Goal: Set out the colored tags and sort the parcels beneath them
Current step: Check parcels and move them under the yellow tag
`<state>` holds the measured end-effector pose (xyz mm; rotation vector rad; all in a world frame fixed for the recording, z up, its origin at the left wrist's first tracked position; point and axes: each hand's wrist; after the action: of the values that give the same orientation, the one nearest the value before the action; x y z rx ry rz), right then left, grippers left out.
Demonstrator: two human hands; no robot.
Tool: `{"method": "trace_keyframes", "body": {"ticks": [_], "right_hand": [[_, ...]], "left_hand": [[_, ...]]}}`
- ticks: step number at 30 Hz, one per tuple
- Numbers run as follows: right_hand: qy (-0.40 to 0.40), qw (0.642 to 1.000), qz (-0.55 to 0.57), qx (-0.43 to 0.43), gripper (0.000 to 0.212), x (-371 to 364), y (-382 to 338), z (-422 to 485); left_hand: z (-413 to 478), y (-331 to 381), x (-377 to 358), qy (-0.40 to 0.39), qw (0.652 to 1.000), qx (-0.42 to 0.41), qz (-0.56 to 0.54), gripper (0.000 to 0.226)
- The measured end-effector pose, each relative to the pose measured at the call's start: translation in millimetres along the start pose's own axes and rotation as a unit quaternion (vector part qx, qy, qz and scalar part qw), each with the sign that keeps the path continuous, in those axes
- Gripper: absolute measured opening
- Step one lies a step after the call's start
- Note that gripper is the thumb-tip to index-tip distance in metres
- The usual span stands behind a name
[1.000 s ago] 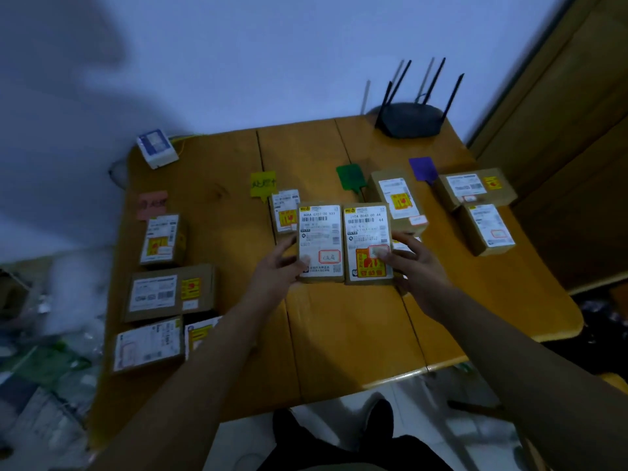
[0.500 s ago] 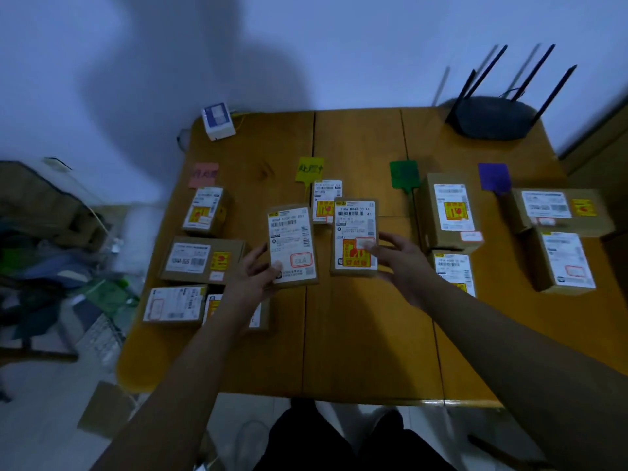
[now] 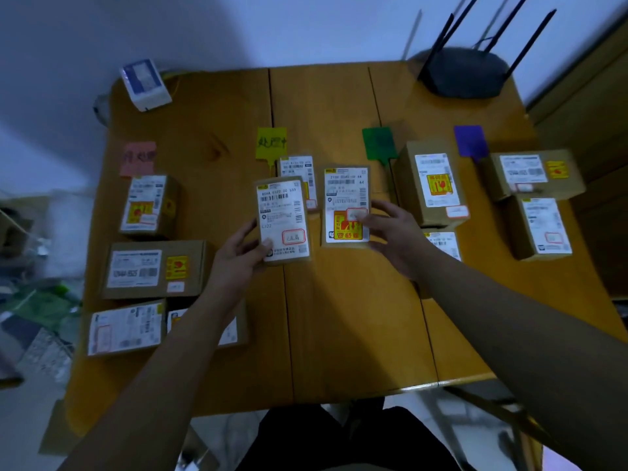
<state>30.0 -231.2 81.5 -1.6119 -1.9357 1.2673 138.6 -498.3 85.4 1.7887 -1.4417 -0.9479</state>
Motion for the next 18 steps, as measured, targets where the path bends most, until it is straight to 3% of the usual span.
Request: {"method": "trace_keyframes", "body": {"ticks": [8,18], "right_hand": [[0.125,0.99,-0.063,-0.008,0.06,0.4,-12.2,69.2],[0.12,0.983,-0.135,-0.047,0.039,3.0,-3.5,135.6]], "left_hand": [[25.1,-10.3,26.3,0.004,0.999,0.031,-0.018,0.06],[43.3,-21.1,36.0,0.007,0.999,0.036,-0.04,0.062]]}}
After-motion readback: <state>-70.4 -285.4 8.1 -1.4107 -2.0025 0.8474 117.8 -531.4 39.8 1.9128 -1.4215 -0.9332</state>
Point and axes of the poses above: each hand's wrist, its own z-axis towards the middle knuckle, its own x-axis out of the back of the hand, y = z × x, and after that the axes turned 13 degrees about -y, right-handed
